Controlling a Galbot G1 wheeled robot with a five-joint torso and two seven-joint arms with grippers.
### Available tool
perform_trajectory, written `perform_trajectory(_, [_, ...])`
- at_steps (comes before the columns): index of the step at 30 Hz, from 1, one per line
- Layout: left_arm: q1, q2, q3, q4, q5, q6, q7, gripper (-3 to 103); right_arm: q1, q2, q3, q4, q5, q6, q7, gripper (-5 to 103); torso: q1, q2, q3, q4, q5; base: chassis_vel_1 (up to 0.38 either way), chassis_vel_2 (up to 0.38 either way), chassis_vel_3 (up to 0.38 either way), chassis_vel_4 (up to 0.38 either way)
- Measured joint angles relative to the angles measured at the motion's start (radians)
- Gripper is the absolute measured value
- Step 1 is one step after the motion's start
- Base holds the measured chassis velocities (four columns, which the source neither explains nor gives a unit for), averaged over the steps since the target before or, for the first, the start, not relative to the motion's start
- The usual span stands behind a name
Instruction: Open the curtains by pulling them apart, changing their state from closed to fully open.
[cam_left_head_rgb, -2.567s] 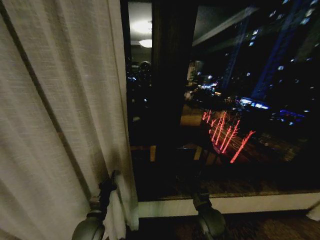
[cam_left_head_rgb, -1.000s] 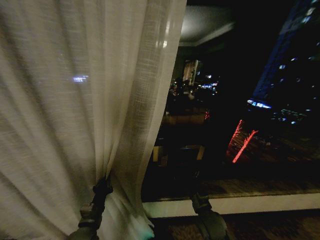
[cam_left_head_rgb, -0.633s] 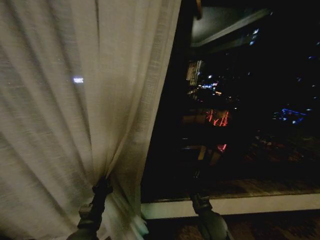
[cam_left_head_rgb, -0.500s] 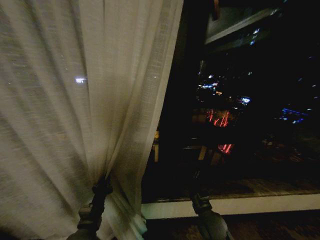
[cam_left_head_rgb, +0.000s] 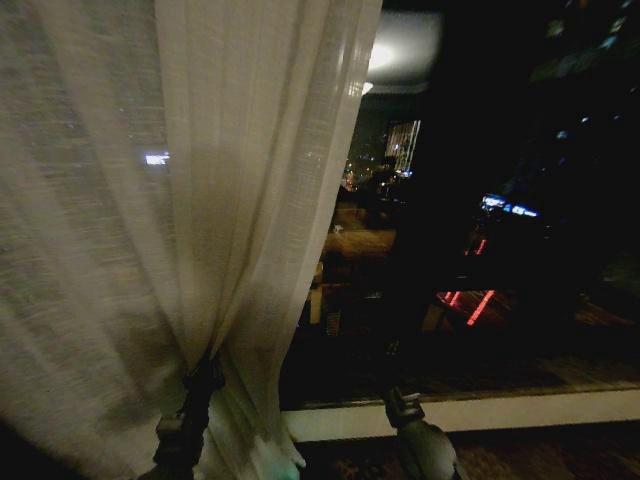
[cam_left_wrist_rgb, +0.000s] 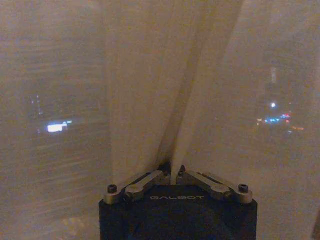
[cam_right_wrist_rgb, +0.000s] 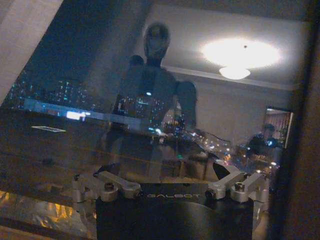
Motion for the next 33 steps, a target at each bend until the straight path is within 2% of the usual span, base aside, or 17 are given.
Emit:
perform_trajectory(6, [0.013,-0.012,-0.001,-0.002,0.01,-0.007,0.0,0,-0.002,-0.001,-0.005,-0.003,0.003,0.001,-0.001,100,0.0,0.0,0.0,0.0003,-0.0002,0.111,0.075,-0.087,-0.111])
perform_trajectory(11, [0.017,-0.015,0.0,-0.005,0.011,-0.008,0.003,0,-0.002,-0.001,-0.007,-0.01,0.003,0.001,-0.002,100,0.0,0.0,0.0,-0.0004,0.0012,-0.034,-0.03,0.015,0.019])
perform_trajectory(20, [0.02,-0.013,-0.026,-0.004,0.007,-0.013,0.004,0,-0.002,0.001,-0.006,-0.024,0.003,0.004,-0.004,100,0.0,0.0,0.0,0.0,-0.0003,-0.02,-0.011,0.024,0.009])
perform_trajectory(33, [0.007,-0.016,-0.012,0.015,0.008,-0.014,0.006,0,0.008,0.0,0.004,-0.052,-0.01,0.033,-0.024,100,0.0,0.0,0.0,-0.0001,0.0003,0.0,0.0,0.0,0.0])
